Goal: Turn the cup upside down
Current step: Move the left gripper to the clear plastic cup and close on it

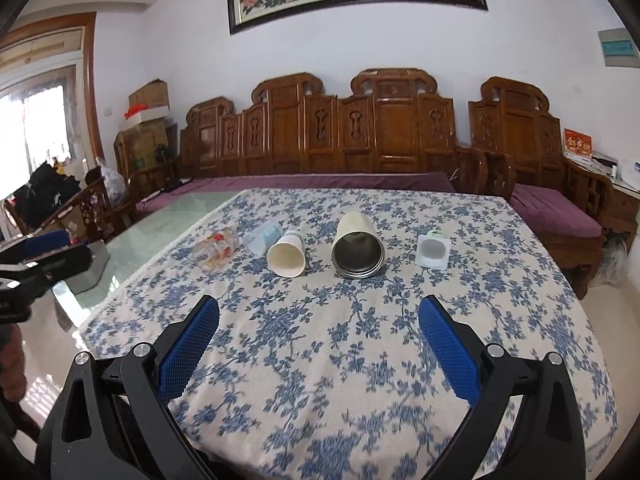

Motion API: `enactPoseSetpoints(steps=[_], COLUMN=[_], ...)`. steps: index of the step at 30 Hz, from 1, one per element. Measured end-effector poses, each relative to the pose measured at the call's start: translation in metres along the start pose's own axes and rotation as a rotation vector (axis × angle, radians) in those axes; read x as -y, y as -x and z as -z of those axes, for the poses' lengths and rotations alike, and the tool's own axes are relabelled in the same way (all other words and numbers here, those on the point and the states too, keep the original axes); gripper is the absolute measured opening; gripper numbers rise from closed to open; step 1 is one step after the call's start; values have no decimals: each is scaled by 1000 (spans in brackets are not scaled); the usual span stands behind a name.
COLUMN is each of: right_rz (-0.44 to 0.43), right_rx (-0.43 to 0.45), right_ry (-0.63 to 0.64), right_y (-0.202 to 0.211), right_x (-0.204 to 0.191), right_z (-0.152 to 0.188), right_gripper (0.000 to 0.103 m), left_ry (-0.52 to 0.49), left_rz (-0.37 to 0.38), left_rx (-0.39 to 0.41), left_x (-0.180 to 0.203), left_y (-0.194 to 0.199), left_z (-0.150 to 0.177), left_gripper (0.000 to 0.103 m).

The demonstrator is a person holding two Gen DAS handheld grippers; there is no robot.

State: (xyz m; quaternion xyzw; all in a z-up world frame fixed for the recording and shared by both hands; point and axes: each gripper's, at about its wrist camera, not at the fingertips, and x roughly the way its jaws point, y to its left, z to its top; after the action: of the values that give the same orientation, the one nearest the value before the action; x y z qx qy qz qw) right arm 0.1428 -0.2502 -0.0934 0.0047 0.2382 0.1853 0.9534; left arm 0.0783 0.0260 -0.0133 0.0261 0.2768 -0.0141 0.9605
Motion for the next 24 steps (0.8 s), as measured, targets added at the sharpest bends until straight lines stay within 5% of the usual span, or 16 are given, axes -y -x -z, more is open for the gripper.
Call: enactPoseSetpoints(steps=[13, 24], right_rz=[-13, -100], right_rx=[-176, -297], right_ry=[60, 114], right_y=[-116, -197], right_x=[24, 32], right_z=[-32, -40], right_gripper=[100, 86], left_ry=[10, 47], left_rz=[29, 79], left_rx=[-120, -288], left_x=[-37, -69], left_y=[-105, -235], left_z=[-33, -52], left_gripper=[95, 75])
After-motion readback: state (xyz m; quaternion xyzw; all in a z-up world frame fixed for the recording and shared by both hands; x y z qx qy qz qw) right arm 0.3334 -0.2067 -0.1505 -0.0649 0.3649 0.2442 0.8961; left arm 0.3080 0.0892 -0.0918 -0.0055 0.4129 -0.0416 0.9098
